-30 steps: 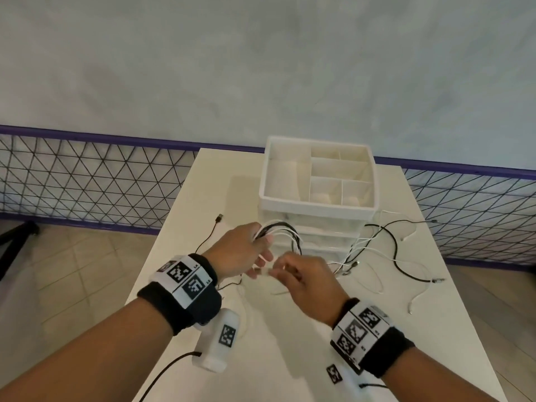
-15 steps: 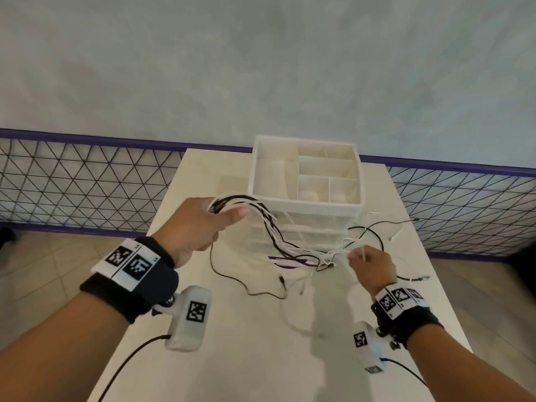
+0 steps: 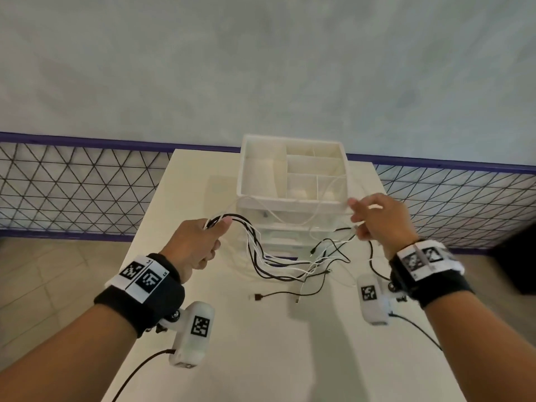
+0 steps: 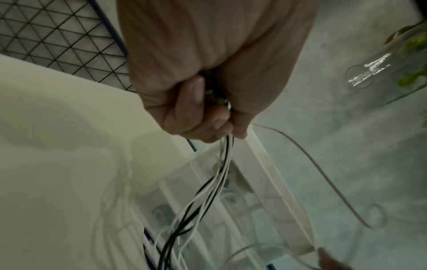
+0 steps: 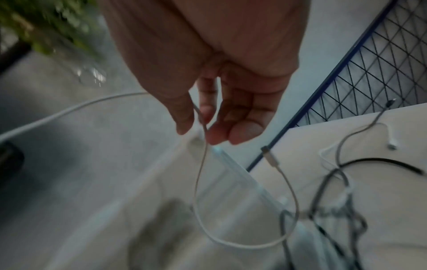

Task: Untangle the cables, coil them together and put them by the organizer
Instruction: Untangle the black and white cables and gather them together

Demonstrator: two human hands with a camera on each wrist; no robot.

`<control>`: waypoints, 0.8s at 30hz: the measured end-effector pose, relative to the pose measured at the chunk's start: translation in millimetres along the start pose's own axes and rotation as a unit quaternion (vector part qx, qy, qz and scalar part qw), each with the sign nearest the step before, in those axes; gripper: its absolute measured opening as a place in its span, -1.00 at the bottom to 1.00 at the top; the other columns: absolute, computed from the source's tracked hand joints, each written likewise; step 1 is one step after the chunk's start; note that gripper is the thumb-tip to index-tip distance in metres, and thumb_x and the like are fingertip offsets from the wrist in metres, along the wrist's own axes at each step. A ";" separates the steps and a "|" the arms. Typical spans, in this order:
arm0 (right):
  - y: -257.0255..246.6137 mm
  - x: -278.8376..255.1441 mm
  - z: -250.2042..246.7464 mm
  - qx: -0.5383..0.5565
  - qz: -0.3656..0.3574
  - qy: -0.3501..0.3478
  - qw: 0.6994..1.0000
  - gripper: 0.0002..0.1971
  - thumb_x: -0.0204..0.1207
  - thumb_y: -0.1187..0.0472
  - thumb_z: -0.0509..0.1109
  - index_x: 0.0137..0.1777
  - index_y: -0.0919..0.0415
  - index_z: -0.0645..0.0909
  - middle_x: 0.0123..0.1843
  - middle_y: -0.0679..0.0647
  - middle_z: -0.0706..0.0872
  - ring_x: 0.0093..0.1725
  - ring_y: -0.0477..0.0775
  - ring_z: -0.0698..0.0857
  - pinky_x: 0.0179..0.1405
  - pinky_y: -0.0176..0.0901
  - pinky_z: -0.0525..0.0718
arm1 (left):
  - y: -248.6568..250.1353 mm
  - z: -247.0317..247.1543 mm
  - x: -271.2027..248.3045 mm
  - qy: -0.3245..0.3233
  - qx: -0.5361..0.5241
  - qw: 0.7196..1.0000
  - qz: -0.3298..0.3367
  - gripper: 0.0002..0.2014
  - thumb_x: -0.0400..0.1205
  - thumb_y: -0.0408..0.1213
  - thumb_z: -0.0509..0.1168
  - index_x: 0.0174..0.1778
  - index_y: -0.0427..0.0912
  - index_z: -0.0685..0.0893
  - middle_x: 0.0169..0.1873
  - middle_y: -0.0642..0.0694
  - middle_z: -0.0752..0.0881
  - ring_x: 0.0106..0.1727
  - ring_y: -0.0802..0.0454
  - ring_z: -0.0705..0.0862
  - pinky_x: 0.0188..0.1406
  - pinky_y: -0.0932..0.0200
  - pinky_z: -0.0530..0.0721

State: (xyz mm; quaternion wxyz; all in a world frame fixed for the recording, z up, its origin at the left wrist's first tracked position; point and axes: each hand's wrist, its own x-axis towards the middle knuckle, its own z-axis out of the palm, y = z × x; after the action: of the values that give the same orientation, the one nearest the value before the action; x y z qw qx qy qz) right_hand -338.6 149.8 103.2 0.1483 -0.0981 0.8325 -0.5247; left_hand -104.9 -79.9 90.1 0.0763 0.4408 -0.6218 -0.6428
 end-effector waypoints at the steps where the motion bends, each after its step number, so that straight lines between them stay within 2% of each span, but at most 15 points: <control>1: 15.0 -1.5 8.2 -0.042 0.016 0.015 0.999 -0.63 0.44 -0.11 0.58 0.02 0.12 0.59 -0.18 0.18 0.84 -0.39 0.15 0.78 -0.23 0.05 0.81 | -1.3 3.2 -0.7 0.003 -0.007 1.000 -0.006 -0.71 0.63 0.02 0.39 -0.18 -0.11 0.54 -0.46 -0.05 0.46 -0.59 0.11 0.27 -0.72 0.35 0.15; 3: 54.1 -9.7 27.4 -0.165 0.067 0.029 0.984 -0.44 0.32 -0.27 0.57 0.10 0.10 0.49 -0.04 0.19 0.82 -0.14 0.26 0.83 -0.04 0.12 0.80 | -4.6 9.7 -1.7 0.009 -0.022 1.000 -0.014 -0.72 0.65 0.00 0.37 -0.20 -0.12 0.54 -0.45 -0.07 0.50 -0.58 0.09 0.30 -0.75 0.34 0.17; 5: 90.2 -21.3 45.8 -0.265 0.120 -0.036 0.956 -0.21 0.23 -0.42 0.52 0.26 0.15 0.47 0.17 0.22 0.74 0.10 0.31 0.78 0.11 0.15 0.77 | -7.7 15.3 -3.0 0.008 -0.030 0.999 -0.021 -0.73 0.66 -0.02 0.36 -0.20 -0.12 0.54 -0.46 -0.08 0.51 -0.58 0.09 0.31 -0.77 0.33 0.17; 7: 116.4 -30.3 56.6 -0.337 0.149 -0.090 0.925 -0.11 0.30 -0.39 0.50 0.46 0.19 0.40 0.37 0.24 0.62 0.33 0.33 0.66 0.28 0.11 0.68 | -10.0 18.7 -3.2 0.005 -0.035 0.999 -0.026 -0.72 0.66 -0.03 0.36 -0.22 -0.13 0.53 -0.47 -0.07 0.52 -0.60 0.10 0.32 -0.78 0.33 0.17; 8: 122.3 -34.5 58.8 -0.364 0.148 -0.097 0.914 -0.22 0.39 -0.32 0.48 0.46 0.17 0.43 0.39 0.22 0.61 0.36 0.30 0.63 0.30 0.08 0.64 | -10.2 19.5 -3.2 0.003 -0.039 0.999 -0.027 -0.70 0.66 -0.03 0.36 -0.25 -0.13 0.51 -0.47 -0.08 0.52 -0.61 0.11 0.33 -0.78 0.35 0.16; 9: 124.9 -37.0 59.6 -0.386 0.134 -0.098 0.907 -0.42 0.47 -0.20 0.44 0.38 0.12 0.53 0.36 0.19 0.65 0.33 0.27 0.65 0.28 0.03 0.64 | -9.6 19.6 -3.1 0.002 -0.043 0.999 -0.027 -0.69 0.66 -0.03 0.36 -0.27 -0.14 0.50 -0.47 -0.08 0.53 -0.61 0.11 0.34 -0.78 0.35 0.16; 11: 125.9 -43.2 62.0 -0.415 0.064 -0.118 0.900 -0.76 0.51 0.05 0.36 0.15 0.01 0.67 0.22 0.07 0.73 0.24 0.19 0.71 0.19 -0.06 0.67 | -6.6 18.9 -3.3 0.002 -0.048 0.998 -0.026 -0.68 0.67 -0.05 0.35 -0.30 -0.15 0.49 -0.47 -0.10 0.54 -0.61 0.10 0.36 -0.78 0.35 0.18; 12: 128.0 -45.0 65.3 -0.421 0.023 -0.151 0.894 -0.78 0.47 0.13 0.36 0.10 -0.06 0.69 0.19 -0.01 0.72 0.23 0.14 0.71 0.19 -0.08 0.67 | -4.2 18.8 -3.4 0.002 -0.048 0.999 -0.024 -0.68 0.67 -0.06 0.35 -0.30 -0.16 0.50 -0.46 -0.10 0.55 -0.60 0.09 0.37 -0.78 0.34 0.19; 14: 130.0 -53.5 74.3 -0.454 -0.031 -0.222 0.863 -0.67 0.45 0.21 0.39 0.18 -0.12 0.67 0.24 -0.09 0.61 0.26 0.08 0.67 0.22 -0.08 0.63 | 0.1 19.8 -4.7 -0.002 -0.046 0.999 -0.018 -0.70 0.69 -0.09 0.34 -0.28 -0.17 0.51 -0.44 -0.11 0.56 -0.57 0.08 0.39 -0.77 0.33 0.23; 16: 131.5 -61.9 81.3 -0.527 -0.062 -0.244 0.812 -0.64 0.48 0.25 0.40 0.27 0.01 0.63 0.30 0.00 0.56 0.26 0.17 0.68 0.21 -0.03 0.64 | 4.2 22.8 -6.7 -0.012 -0.048 0.999 -0.011 -0.72 0.70 -0.10 0.33 -0.26 -0.18 0.53 -0.42 -0.11 0.58 -0.55 0.07 0.41 -0.76 0.33 0.26; 18: 128.1 -66.0 82.1 -0.563 -0.071 -0.260 0.781 -0.71 0.51 0.24 0.36 0.23 0.11 0.64 0.26 0.07 0.62 0.24 0.23 0.70 0.15 -0.01 0.66 | 8.2 24.1 -9.5 -0.023 -0.047 0.999 -0.006 -0.73 0.70 -0.09 0.32 -0.23 -0.18 0.55 -0.40 -0.14 0.63 -0.52 0.05 0.46 -0.71 0.30 0.36; 20: 113.0 -67.7 81.3 -0.514 -0.084 -0.304 0.798 -0.80 0.48 0.15 0.32 0.04 -0.05 0.69 0.13 -0.01 0.72 0.16 0.19 0.73 0.09 -0.07 0.65 | 10.1 22.9 -10.8 -0.038 -0.029 0.999 0.003 -0.74 0.71 -0.09 0.30 -0.15 -0.21 0.60 -0.34 -0.18 0.72 -0.46 -0.01 0.57 -0.57 0.21 0.58; 21: 101.2 -66.9 80.7 -0.472 -0.099 -0.324 0.814 -0.83 0.45 0.10 0.32 -0.06 -0.15 0.69 0.01 -0.08 0.76 0.09 0.14 0.75 0.08 -0.09 0.67 | 9.8 22.4 -9.8 -0.046 -0.006 0.999 0.012 -0.74 0.72 -0.09 0.29 -0.08 -0.24 0.64 -0.28 -0.19 0.78 -0.39 -0.04 0.65 -0.43 0.15 0.67; 23: 68.7 -64.6 78.7 -0.359 -0.138 -0.327 0.863 -0.86 0.46 0.05 0.38 -0.17 -0.26 0.72 -0.25 -0.14 0.79 -0.14 0.01 0.79 -0.03 -0.14 0.73 | 7.3 23.4 -7.4 -0.063 0.071 0.994 0.045 -0.73 0.72 -0.07 0.26 0.02 -0.21 0.71 -0.14 -0.15 0.86 -0.14 -0.08 0.79 -0.17 0.07 0.67; 24: 49.0 -65.3 77.5 -0.285 -0.159 -0.316 0.891 -0.87 0.51 0.07 0.45 -0.16 -0.23 0.77 -0.36 -0.15 0.79 -0.30 -0.05 0.76 -0.17 -0.20 0.73 | 6.4 24.8 -7.9 -0.075 0.110 0.989 0.066 -0.73 0.72 -0.05 0.26 0.02 -0.17 0.73 -0.09 -0.11 0.87 -0.01 -0.07 0.81 -0.13 0.08 0.63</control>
State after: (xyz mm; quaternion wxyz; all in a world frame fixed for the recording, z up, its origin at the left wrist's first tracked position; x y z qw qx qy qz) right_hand -250.7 126.2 36.9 0.2837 -0.4280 0.8288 -0.2223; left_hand -119.4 -58.0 95.4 0.0227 0.3546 -0.7206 -0.5954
